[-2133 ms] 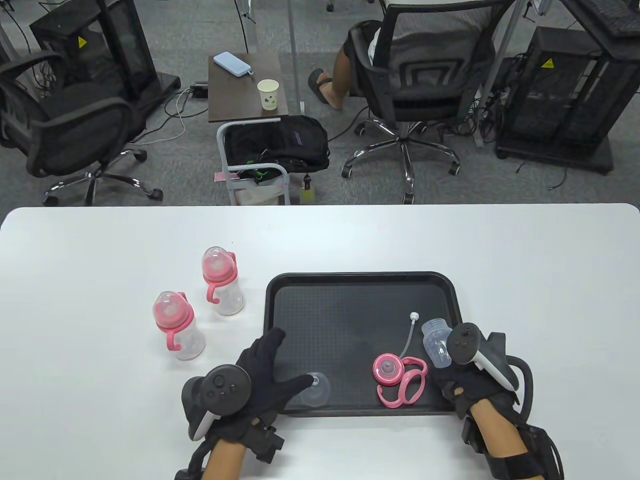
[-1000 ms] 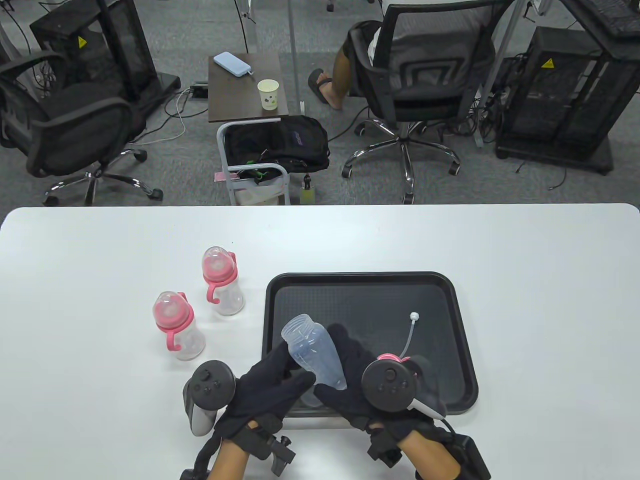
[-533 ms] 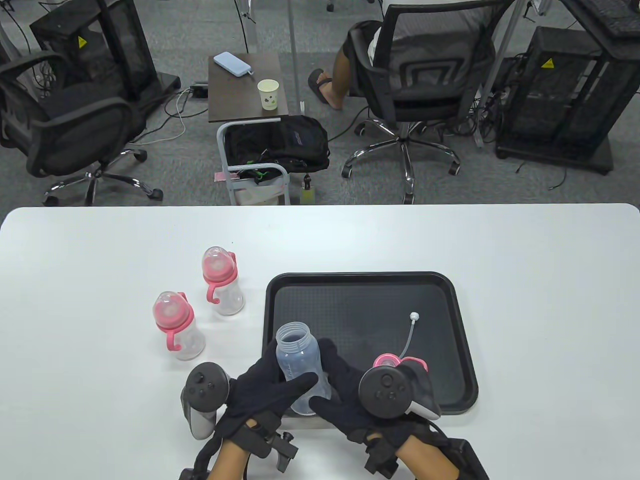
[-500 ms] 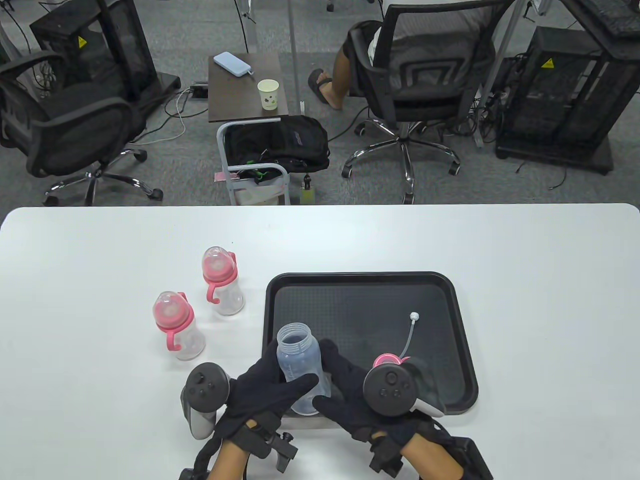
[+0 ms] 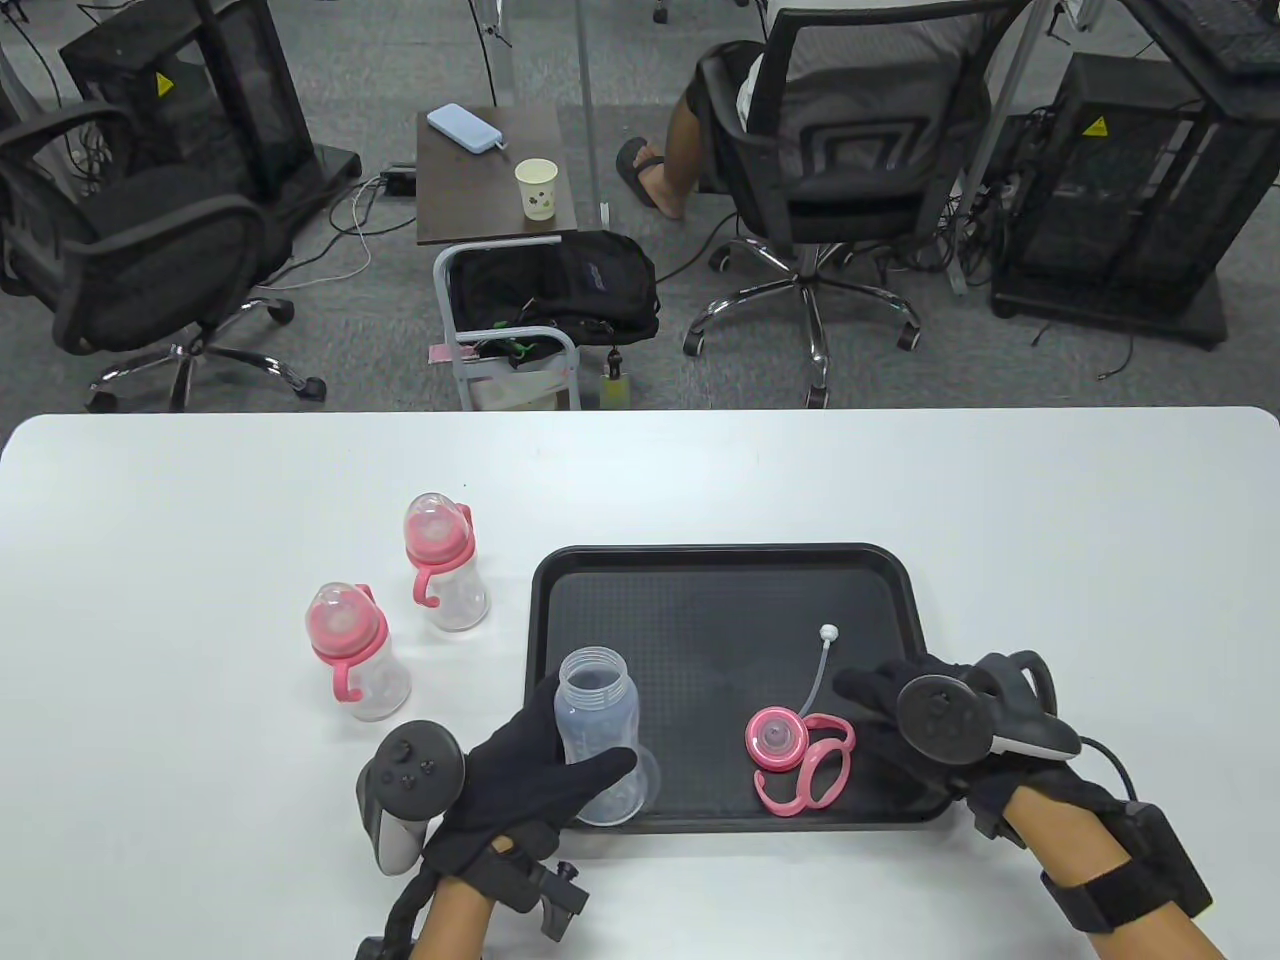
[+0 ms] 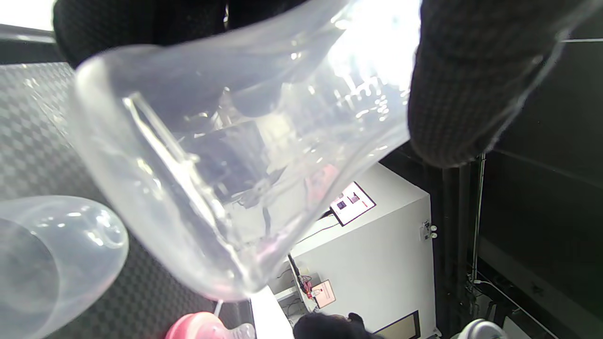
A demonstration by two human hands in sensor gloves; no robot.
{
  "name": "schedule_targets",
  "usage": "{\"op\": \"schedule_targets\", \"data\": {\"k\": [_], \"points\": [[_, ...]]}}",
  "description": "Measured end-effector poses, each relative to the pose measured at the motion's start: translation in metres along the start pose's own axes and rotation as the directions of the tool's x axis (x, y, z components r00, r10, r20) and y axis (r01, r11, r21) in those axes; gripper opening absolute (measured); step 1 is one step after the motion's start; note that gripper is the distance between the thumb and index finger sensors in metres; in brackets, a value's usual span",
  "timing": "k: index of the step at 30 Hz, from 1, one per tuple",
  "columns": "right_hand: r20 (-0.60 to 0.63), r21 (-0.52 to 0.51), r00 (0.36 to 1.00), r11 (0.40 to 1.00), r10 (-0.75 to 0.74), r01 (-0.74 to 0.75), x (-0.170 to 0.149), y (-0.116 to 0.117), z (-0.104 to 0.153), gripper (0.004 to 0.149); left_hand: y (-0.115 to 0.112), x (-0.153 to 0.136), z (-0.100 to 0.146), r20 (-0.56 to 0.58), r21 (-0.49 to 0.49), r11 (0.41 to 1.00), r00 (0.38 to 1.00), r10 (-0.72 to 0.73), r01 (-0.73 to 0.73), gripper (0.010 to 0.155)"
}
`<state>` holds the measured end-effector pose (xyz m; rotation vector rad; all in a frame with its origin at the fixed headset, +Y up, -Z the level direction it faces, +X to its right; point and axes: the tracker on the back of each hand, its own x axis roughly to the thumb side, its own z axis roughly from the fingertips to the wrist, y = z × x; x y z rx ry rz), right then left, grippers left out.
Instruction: Assemble baby bottles from components
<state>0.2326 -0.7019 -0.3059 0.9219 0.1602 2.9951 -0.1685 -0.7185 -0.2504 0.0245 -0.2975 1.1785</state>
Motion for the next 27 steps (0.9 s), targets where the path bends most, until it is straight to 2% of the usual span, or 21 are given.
{"op": "schedule_targets", "data": {"k": [4, 9, 20, 27], "points": [[0.045, 0.041, 0.997, 0.997, 0.070, -0.072, 0.001, 0.023, -0.009, 0.072, 0.000, -0.001, -0.001, -0.010, -0.001, 1.000, 1.000, -0.016, 0.016, 0.099], [0.059, 0.094, 0.997, 0.993, 0.059, -0.064, 0.004, 0.036, -0.023, 0.070, 0.001, -0.002, 0.000, -0.022, -0.003, 0.999, 0.999, -0.033, 0.032, 0.099], [0.086, 0.062, 0.994, 0.996, 0.065, -0.071, 0.008, 0.039, -0.028, 0.063, 0.001, -0.002, -0.001, -0.037, -0.011, 0.999, 0.998, -0.044, 0.044, 0.099], [0.085, 0.080, 0.993, 0.993, 0.078, -0.085, 0.009, 0.042, -0.027, 0.044, 0.001, -0.003, -0.002, -0.042, -0.015, 0.998, 0.998, -0.056, 0.056, 0.099]]}}
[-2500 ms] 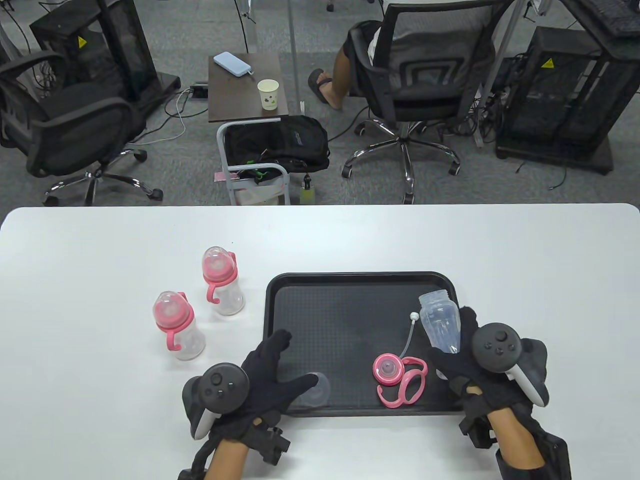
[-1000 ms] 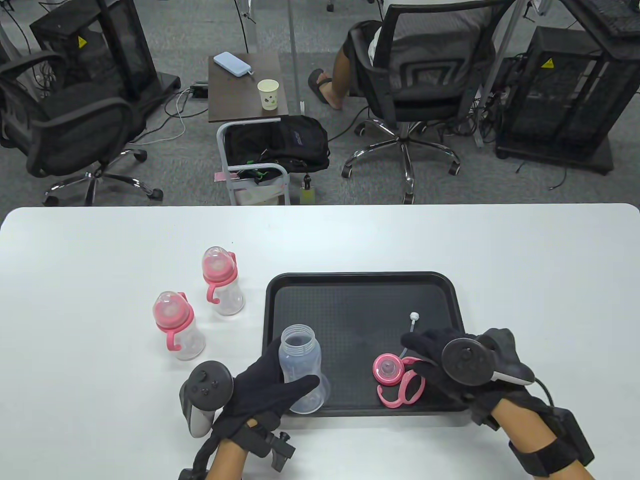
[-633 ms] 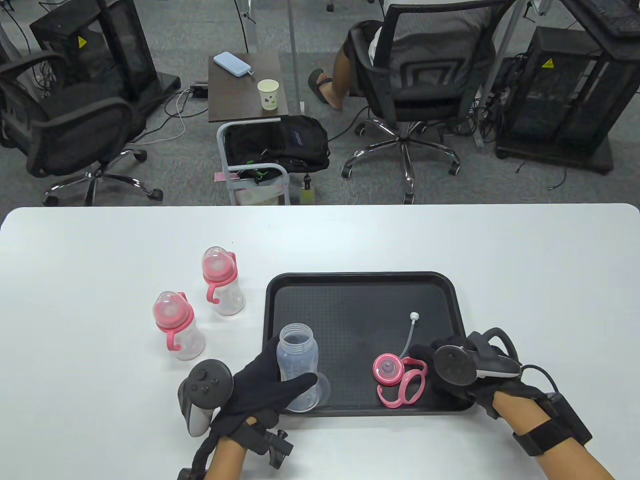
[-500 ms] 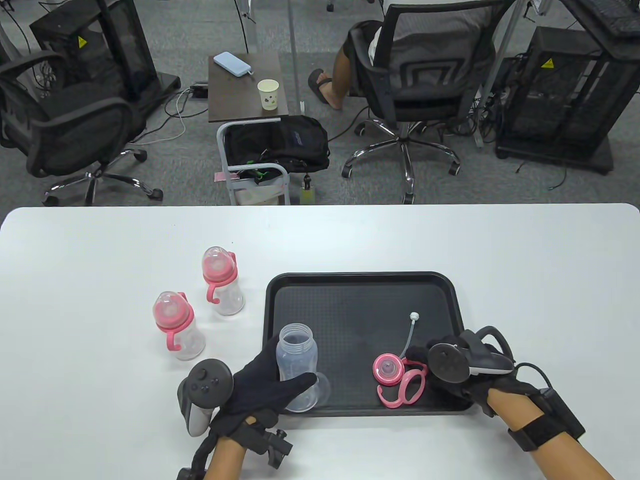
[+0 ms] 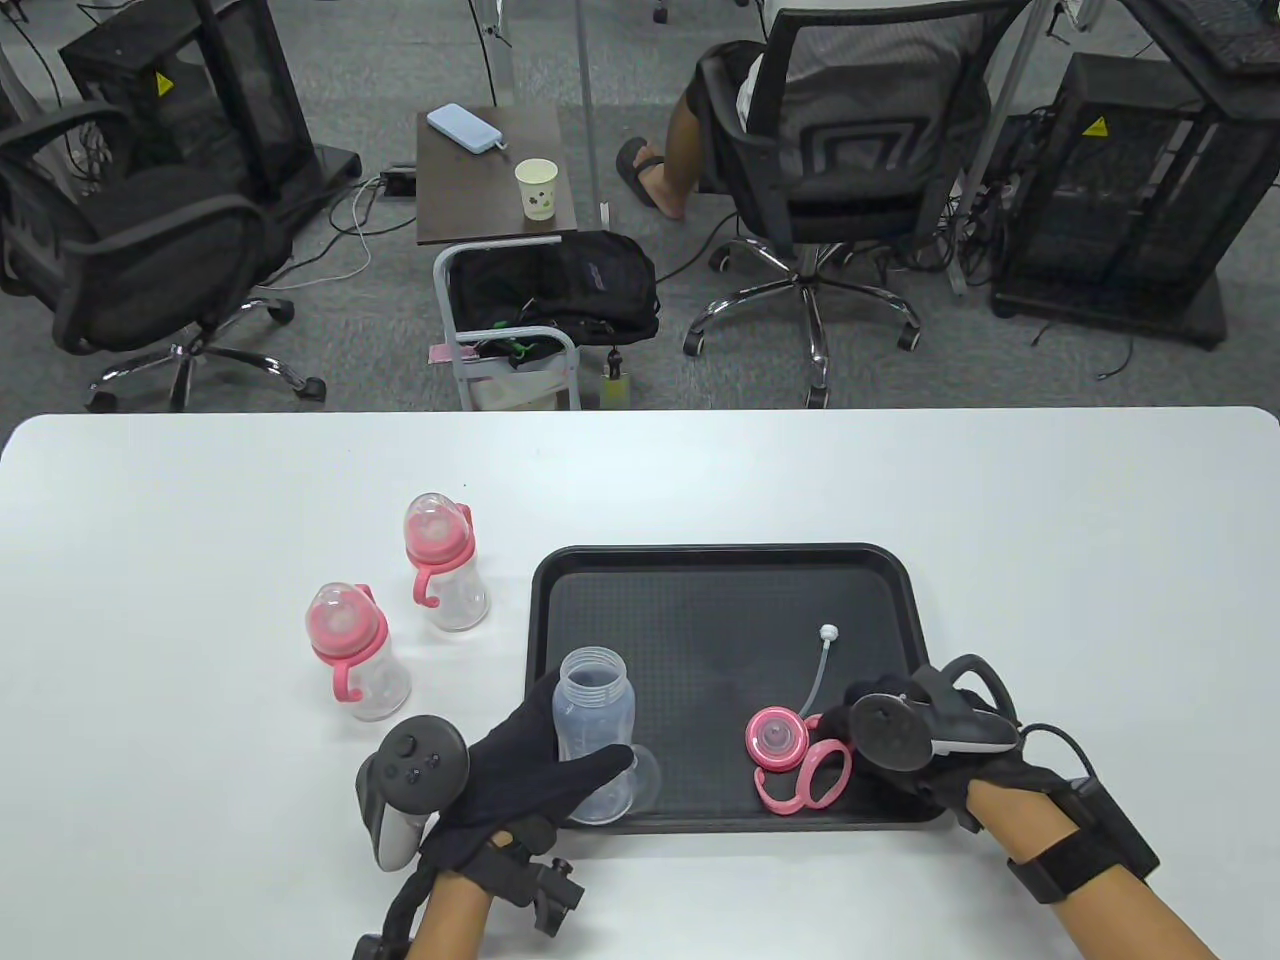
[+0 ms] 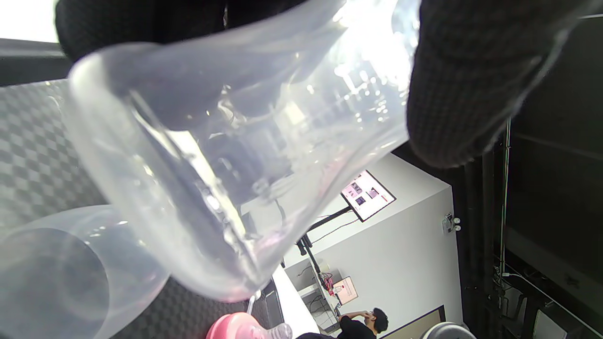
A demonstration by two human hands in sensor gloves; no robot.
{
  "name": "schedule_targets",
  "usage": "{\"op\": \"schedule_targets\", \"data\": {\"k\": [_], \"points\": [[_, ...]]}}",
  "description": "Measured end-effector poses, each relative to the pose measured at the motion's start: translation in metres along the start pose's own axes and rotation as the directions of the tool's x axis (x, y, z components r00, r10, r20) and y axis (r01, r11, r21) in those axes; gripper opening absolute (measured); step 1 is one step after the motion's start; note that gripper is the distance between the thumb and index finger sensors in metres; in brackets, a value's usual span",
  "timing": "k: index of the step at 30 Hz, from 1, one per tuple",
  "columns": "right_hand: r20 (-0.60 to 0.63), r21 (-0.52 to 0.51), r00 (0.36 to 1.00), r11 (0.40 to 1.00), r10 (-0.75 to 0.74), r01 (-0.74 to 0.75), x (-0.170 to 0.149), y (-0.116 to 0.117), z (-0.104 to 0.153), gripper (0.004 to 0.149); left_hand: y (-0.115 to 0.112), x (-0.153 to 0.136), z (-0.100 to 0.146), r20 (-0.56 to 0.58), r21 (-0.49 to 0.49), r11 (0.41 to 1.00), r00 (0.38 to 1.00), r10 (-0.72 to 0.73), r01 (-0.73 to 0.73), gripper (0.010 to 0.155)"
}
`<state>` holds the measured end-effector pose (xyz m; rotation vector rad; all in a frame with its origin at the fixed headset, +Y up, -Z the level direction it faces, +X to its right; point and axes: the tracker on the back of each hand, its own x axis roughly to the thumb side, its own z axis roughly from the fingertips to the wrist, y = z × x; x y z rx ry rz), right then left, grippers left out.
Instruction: Assemble baby bottles from components
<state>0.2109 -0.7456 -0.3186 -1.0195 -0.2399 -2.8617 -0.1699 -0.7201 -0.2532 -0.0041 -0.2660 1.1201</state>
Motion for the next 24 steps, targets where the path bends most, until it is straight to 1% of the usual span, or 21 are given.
{"op": "schedule_targets", "data": {"k": [8, 13, 19, 21, 22, 24], "points": [[0.001, 0.002, 1.000, 1.000, -0.002, 0.002, 0.003, -0.006, 0.010, 0.043, -0.001, -0.001, -0.001, -0.013, -0.003, 1.000, 1.000, -0.013, 0.013, 0.099], [0.004, -0.007, 1.000, 1.000, -0.026, 0.026, 0.006, -0.018, 0.022, 0.044, 0.000, -0.001, -0.001, -0.007, 0.000, 1.000, 1.000, -0.019, 0.019, 0.099], [0.035, -0.037, 0.997, 0.997, -0.064, 0.065, 0.020, -0.041, 0.045, 0.046, -0.001, 0.001, -0.001, 0.005, 0.001, 0.999, 0.999, -0.034, 0.034, 0.099], [0.049, -0.067, 0.995, 0.994, -0.089, 0.092, 0.026, -0.052, 0.053, 0.047, -0.001, 0.002, 0.000, 0.009, 0.000, 0.999, 0.999, -0.035, 0.035, 0.099], [0.059, -0.085, 0.993, 0.990, -0.106, 0.111, 0.027, -0.057, 0.056, 0.047, -0.001, 0.001, 0.000, 0.010, 0.000, 0.999, 0.999, -0.035, 0.035, 0.099], [0.058, -0.114, 0.975, 0.969, -0.214, 0.219, 0.030, -0.066, 0.059, 0.048, -0.002, 0.002, 0.000, 0.014, -0.003, 0.999, 0.999, -0.040, 0.041, 0.099]]}}
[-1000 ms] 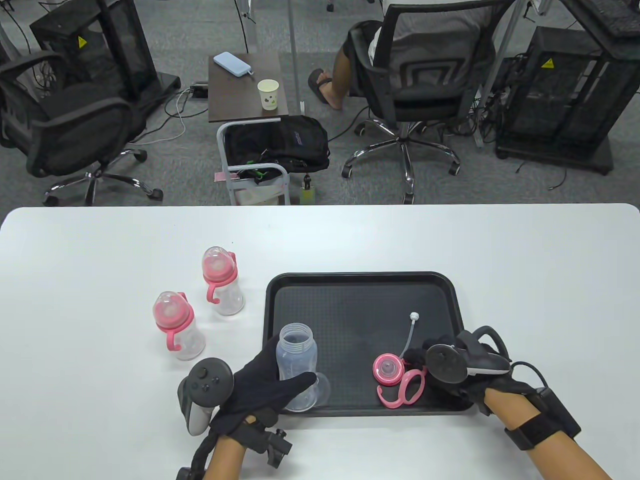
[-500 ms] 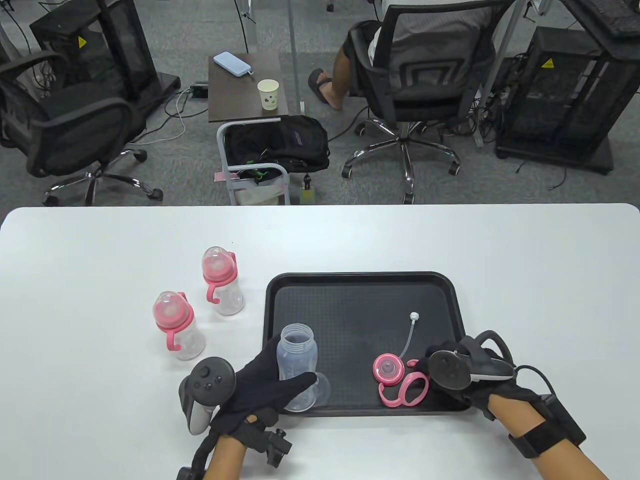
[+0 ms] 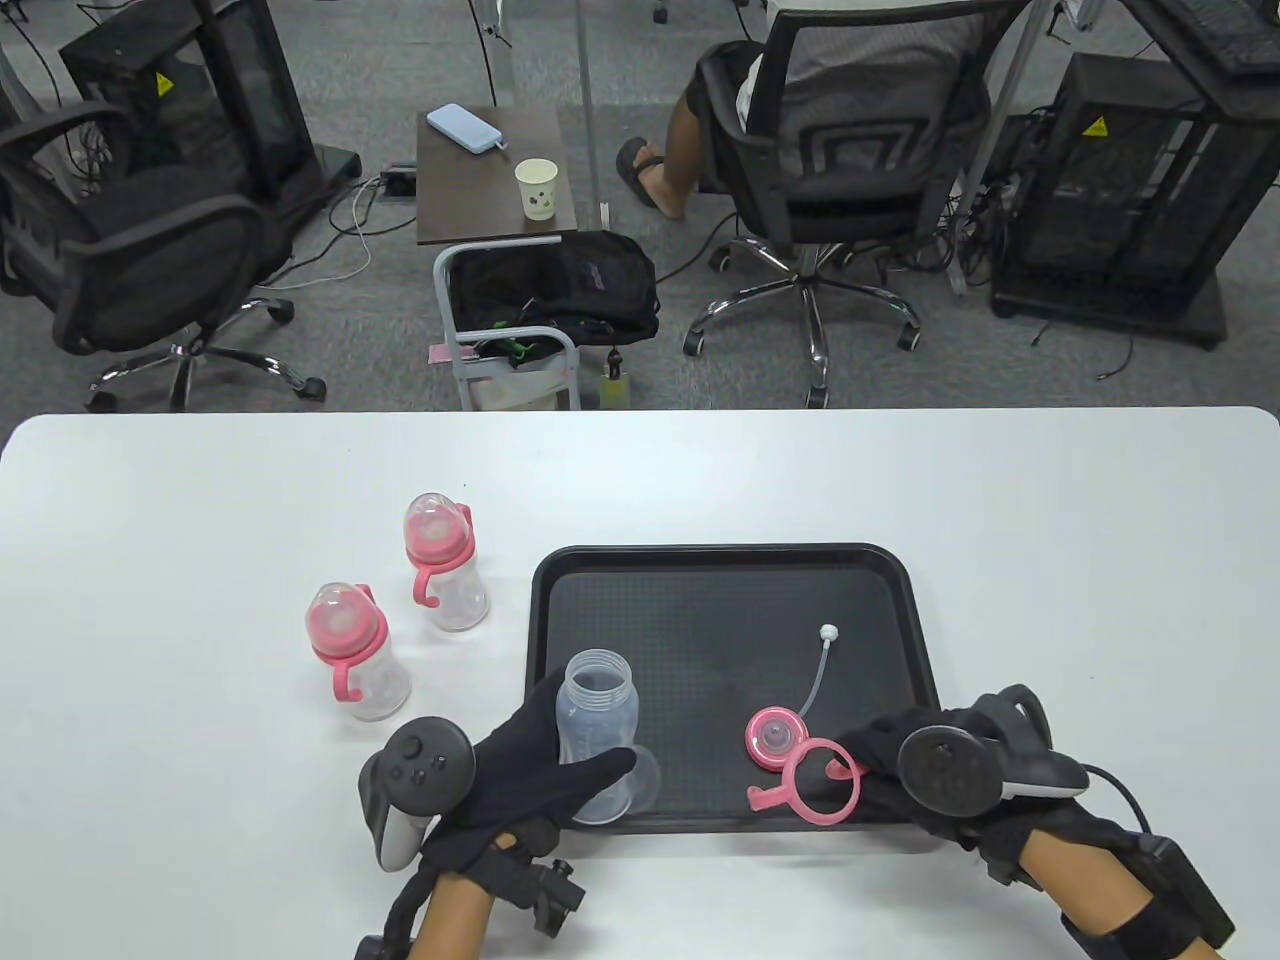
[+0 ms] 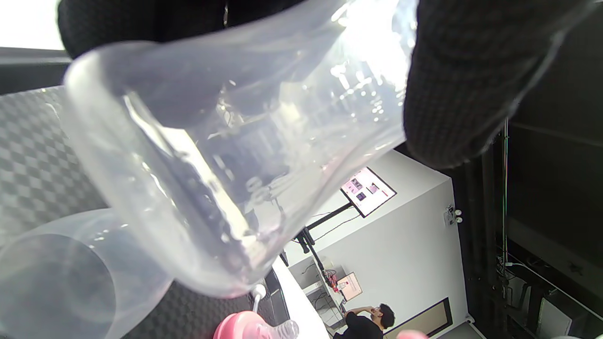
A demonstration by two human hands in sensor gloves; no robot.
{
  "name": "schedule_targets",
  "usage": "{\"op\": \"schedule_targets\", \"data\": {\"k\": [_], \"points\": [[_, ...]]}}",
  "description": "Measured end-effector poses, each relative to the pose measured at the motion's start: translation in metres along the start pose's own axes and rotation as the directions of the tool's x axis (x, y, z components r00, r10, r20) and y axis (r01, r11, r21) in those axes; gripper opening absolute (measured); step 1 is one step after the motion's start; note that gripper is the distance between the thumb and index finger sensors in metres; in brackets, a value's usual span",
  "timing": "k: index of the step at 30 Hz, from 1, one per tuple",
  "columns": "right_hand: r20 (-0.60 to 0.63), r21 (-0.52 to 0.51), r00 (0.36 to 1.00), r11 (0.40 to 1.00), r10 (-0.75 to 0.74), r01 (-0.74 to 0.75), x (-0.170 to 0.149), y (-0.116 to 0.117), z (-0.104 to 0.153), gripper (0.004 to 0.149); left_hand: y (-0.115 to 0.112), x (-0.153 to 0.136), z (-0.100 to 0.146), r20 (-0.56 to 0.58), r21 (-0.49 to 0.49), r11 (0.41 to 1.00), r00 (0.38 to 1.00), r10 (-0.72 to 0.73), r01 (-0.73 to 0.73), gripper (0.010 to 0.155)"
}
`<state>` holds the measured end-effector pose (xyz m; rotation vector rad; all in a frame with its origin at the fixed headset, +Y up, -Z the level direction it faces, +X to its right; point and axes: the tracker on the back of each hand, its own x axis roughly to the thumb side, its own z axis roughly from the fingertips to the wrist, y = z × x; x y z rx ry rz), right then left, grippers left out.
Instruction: Assemble baby bottles from components
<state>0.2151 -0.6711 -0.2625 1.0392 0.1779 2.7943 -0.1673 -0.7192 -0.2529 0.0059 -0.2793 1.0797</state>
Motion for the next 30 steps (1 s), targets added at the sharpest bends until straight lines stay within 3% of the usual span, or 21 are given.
{"op": "schedule_targets", "data": {"k": [6, 12, 18, 26, 30], "points": [[0.039, -0.111, 0.978, 0.972, -0.205, 0.208, 0.009, -0.020, -0.009, 0.049, -0.002, 0.005, 0.002, 0.017, -0.003, 0.999, 0.999, -0.047, 0.047, 0.099], [0.107, -0.193, 0.900, 0.879, -0.422, 0.435, 0.018, -0.034, -0.026, 0.049, -0.003, 0.013, 0.004, 0.057, -0.002, 0.992, 0.990, -0.128, 0.128, 0.099], [0.141, -0.171, 0.822, 0.804, -0.552, 0.570, 0.025, -0.040, -0.048, 0.049, -0.004, 0.020, 0.006, 0.087, -0.003, 0.985, 0.982, -0.170, 0.171, 0.098], [0.096, -0.094, 0.802, 0.796, -0.590, 0.598, 0.029, -0.029, -0.068, 0.049, -0.004, 0.023, 0.007, 0.110, -0.007, 0.975, 0.969, -0.221, 0.223, 0.098], [0.110, -0.101, 0.753, 0.746, -0.649, 0.658, 0.026, -0.024, -0.072, 0.049, -0.003, 0.023, 0.007, 0.110, -0.012, 0.974, 0.968, -0.225, 0.228, 0.098]]}}
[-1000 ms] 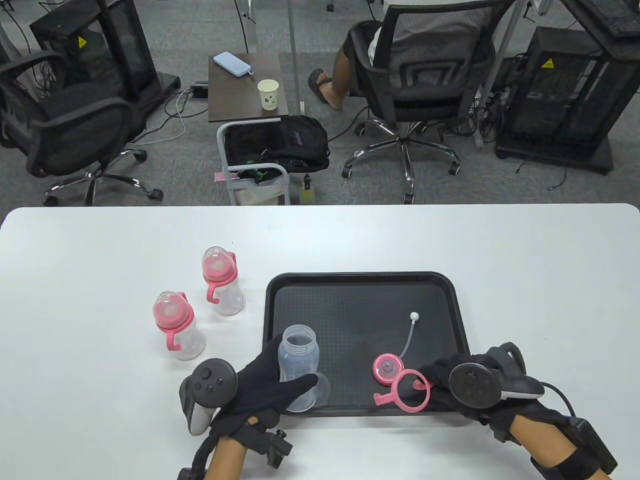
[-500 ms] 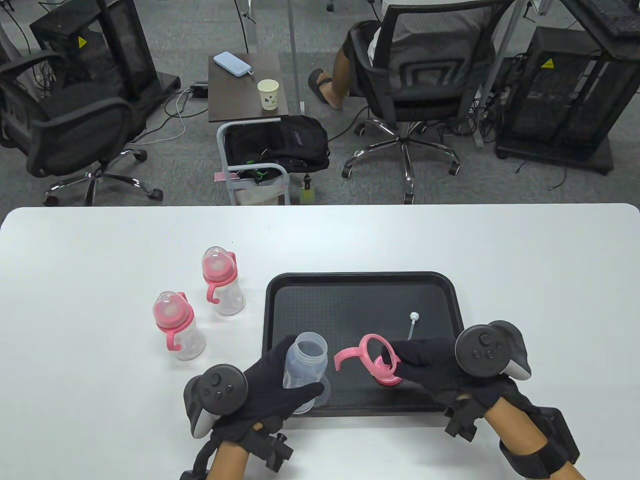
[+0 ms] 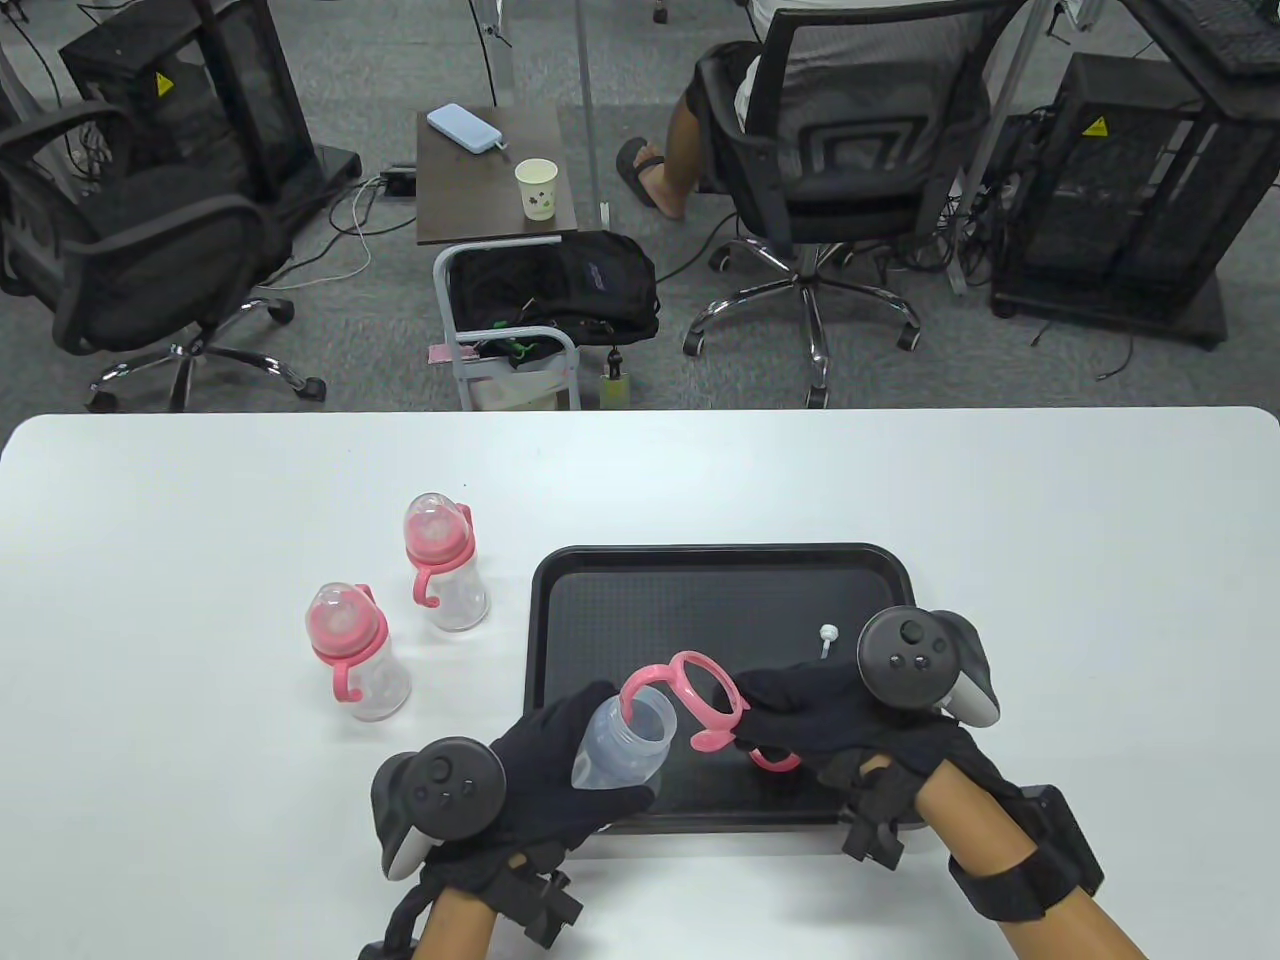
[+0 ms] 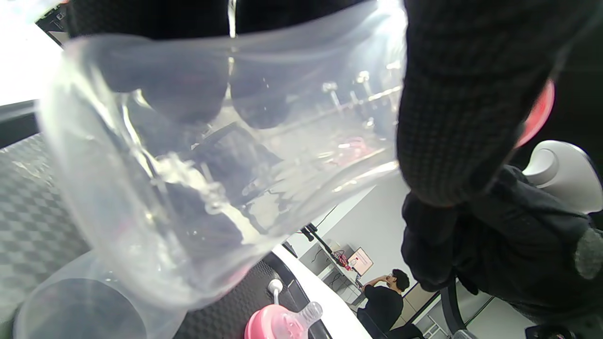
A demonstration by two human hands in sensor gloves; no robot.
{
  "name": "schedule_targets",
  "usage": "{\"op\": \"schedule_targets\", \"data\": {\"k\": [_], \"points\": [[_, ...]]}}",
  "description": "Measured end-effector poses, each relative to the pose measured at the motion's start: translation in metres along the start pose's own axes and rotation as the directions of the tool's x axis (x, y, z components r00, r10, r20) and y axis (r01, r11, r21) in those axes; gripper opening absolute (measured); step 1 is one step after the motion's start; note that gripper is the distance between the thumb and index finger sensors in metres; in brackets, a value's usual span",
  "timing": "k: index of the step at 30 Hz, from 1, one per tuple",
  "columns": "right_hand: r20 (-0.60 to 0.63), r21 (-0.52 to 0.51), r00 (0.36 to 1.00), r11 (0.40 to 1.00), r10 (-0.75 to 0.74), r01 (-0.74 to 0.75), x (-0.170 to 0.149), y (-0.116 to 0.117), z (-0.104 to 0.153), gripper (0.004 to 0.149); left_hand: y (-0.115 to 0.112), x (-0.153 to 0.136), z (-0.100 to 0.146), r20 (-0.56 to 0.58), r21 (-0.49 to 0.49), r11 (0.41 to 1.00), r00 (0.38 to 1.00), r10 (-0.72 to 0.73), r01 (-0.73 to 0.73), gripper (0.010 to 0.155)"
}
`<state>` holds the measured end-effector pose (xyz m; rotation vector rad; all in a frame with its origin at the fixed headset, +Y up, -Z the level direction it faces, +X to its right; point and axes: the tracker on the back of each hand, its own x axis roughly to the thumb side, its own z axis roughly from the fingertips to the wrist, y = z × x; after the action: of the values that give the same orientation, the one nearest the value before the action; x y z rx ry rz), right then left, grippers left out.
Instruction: Assemble baby bottles from components
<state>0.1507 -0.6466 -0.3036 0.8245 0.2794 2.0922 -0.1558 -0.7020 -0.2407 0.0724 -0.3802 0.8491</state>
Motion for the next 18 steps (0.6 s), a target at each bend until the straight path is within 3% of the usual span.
{"op": "schedule_targets", "data": {"k": [18], "points": [[-0.028, 0.116, 0.992, 0.986, 0.120, -0.116, 0.005, 0.033, -0.019, 0.048, 0.000, 0.001, 0.000, 0.012, -0.014, 1.000, 1.000, -0.024, 0.024, 0.097]]}}
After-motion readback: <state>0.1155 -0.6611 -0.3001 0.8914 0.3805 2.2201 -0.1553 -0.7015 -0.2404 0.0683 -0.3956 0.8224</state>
